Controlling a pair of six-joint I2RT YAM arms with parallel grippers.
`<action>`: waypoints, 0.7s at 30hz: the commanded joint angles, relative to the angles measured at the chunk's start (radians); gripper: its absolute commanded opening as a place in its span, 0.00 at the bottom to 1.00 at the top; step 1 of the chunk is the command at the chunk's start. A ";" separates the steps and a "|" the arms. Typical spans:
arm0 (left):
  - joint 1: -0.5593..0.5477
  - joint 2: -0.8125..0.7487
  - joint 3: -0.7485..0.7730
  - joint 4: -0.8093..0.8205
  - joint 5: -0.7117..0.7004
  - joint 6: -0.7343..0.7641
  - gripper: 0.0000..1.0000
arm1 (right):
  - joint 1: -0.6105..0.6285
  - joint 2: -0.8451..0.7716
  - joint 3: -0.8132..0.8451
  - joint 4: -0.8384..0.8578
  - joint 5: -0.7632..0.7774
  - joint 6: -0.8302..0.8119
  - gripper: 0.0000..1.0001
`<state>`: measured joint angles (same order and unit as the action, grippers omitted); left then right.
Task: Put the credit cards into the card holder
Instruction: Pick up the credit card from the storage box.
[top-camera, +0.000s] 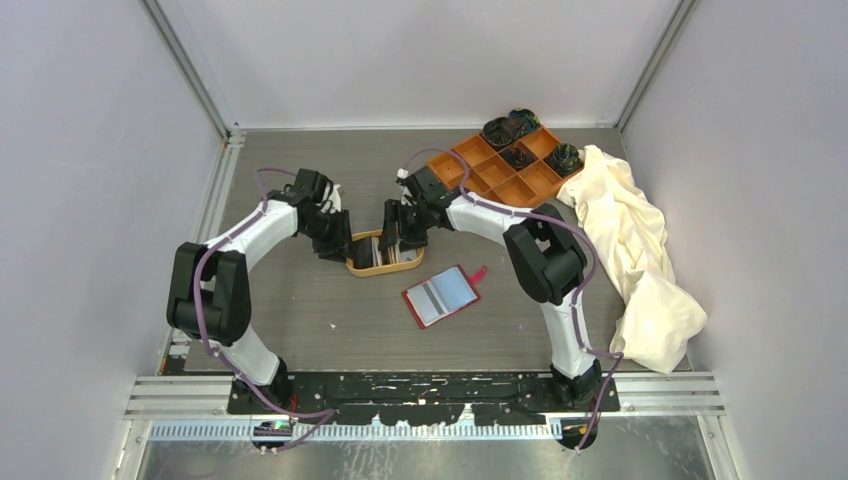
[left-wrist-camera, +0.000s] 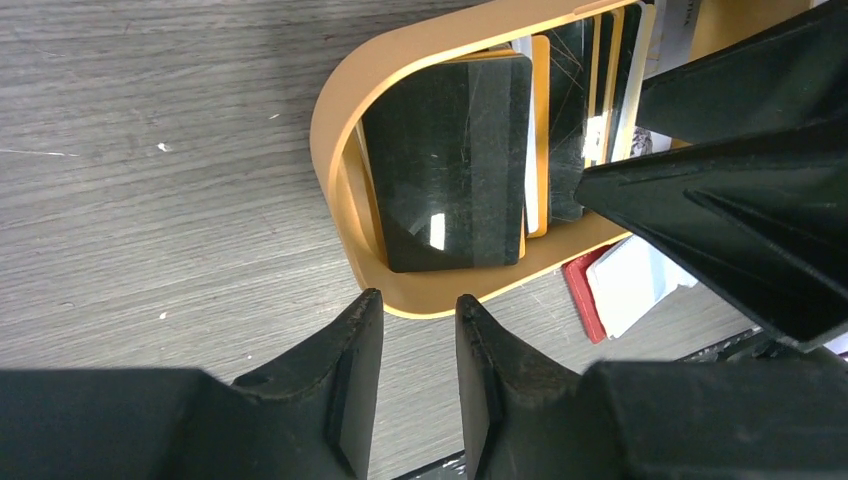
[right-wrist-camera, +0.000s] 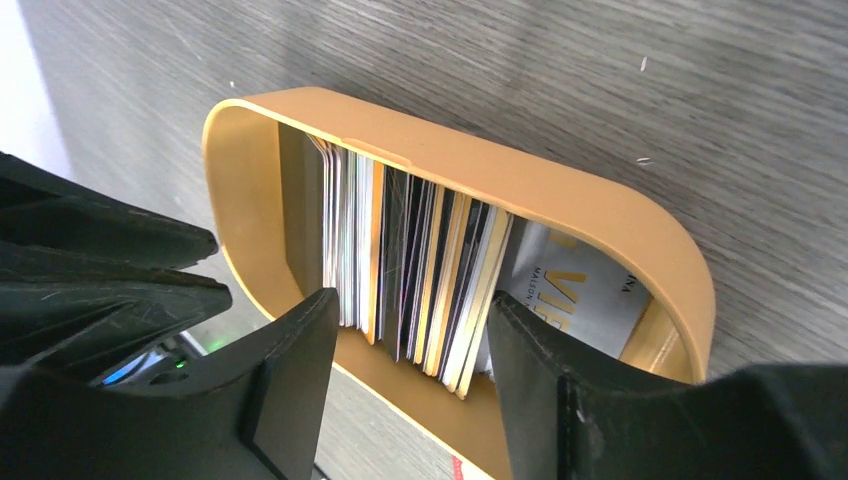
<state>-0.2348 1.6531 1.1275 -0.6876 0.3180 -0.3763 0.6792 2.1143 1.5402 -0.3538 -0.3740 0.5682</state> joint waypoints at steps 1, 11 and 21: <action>-0.005 0.001 0.041 -0.013 0.048 0.020 0.33 | -0.020 -0.021 -0.035 0.149 -0.184 0.101 0.59; -0.005 0.014 0.047 -0.015 0.090 0.020 0.32 | -0.043 -0.003 -0.093 0.322 -0.308 0.255 0.55; -0.006 0.024 0.052 -0.017 0.131 0.019 0.31 | -0.043 0.049 -0.081 0.322 -0.280 0.262 0.58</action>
<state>-0.2356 1.6745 1.1442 -0.6979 0.4038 -0.3763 0.6346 2.1521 1.4475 -0.1211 -0.6113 0.7792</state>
